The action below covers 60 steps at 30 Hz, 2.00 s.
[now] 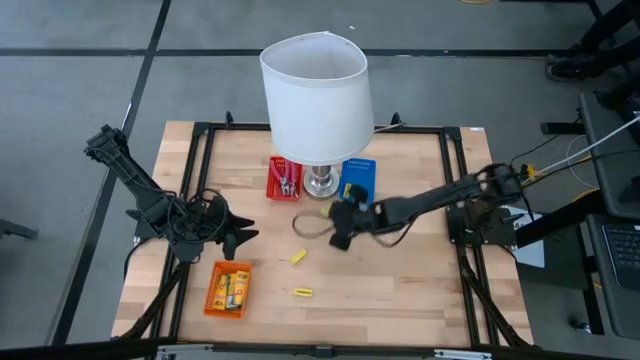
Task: Pick & Place School Supplies
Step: Put the yellow eraser into the blue basket
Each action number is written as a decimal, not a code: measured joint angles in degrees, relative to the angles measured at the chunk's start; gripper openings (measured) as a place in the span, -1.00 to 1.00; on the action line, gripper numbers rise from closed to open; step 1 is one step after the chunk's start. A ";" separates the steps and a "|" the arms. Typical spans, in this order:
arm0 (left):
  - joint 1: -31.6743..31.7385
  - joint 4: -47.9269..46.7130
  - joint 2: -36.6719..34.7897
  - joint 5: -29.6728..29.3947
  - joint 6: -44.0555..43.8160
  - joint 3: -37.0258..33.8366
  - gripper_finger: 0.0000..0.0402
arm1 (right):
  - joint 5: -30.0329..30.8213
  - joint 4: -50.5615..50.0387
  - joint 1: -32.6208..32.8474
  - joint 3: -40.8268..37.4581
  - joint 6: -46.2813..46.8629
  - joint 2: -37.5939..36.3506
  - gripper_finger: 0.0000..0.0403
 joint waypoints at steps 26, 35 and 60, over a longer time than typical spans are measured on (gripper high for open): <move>-0.01 0.72 0.22 -2.93 0.95 0.00 0.01 | 2.54 -4.98 -17.21 -11.11 -8.82 -9.68 -0.44; 0.00 0.49 0.22 -2.99 0.42 0.00 0.01 | 5.05 -4.08 -17.51 -11.06 -5.25 -9.74 -0.01; 0.66 -0.77 2.92 9.06 3.71 0.00 0.01 | -30.92 33.04 11.04 -8.71 7.33 -2.00 -0.04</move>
